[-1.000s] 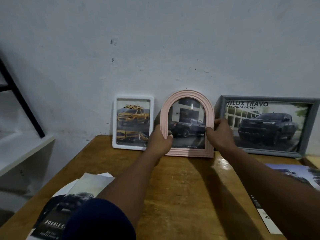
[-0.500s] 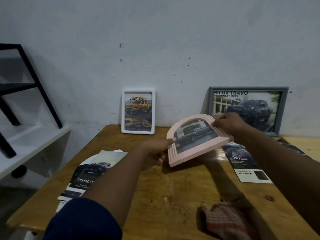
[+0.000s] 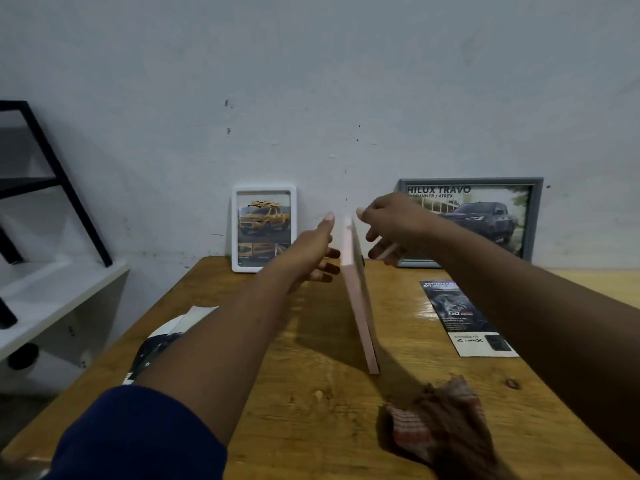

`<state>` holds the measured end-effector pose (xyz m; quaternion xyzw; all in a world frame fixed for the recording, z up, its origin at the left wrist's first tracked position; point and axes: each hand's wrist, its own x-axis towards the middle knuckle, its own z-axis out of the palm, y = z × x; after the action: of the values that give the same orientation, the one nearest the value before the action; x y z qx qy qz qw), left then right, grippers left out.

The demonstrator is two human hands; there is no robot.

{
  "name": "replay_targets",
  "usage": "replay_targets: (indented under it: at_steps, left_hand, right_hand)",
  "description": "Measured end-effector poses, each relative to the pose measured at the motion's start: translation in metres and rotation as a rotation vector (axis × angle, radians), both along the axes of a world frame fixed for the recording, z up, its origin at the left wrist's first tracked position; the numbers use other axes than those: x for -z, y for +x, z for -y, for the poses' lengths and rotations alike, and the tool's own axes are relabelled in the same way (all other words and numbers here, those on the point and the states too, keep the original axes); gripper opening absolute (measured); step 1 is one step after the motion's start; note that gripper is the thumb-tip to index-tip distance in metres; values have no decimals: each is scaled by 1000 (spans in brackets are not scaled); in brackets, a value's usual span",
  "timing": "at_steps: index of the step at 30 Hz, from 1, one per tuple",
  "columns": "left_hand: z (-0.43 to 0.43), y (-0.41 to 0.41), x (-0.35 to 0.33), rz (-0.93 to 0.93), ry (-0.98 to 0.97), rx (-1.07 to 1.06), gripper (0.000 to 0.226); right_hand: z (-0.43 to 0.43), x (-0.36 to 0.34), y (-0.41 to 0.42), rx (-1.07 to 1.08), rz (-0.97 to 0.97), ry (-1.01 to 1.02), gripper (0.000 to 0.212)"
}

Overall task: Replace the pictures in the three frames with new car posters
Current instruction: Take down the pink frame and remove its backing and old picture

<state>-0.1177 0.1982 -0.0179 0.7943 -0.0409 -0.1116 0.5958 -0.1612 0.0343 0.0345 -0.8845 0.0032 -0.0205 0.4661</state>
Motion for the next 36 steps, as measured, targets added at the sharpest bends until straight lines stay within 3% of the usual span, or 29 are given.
replay_targets:
  at_steps: [3,14,19,22,25,32,36]
  left_hand:
    - [-20,0,-1,30,131,-54,63]
    - [-56,-13,77,-71,402,-115,32]
    - [-56,-5,110,107,738,-90,37]
    - [-51,-4,122,273,864,-160,45]
    - [-46,-7,129,371,773,-150,47]
    - [-43,-12,137,423,814,-109,53]
    - [-46,-8,142,431,856,-101,53]
  right_hand:
    - [-7,15,4,20,71,-150,34]
    - [14,146,-6,121,-15,-476,39]
    - [22,156,-8,114,37,-627,39]
    - [26,151,3,162,1,-610,47]
    - [26,148,17,212,-96,-533,53]
    - [20,156,38,330,-158,-364,60]
    - [20,149,42,343,-93,-258,60]
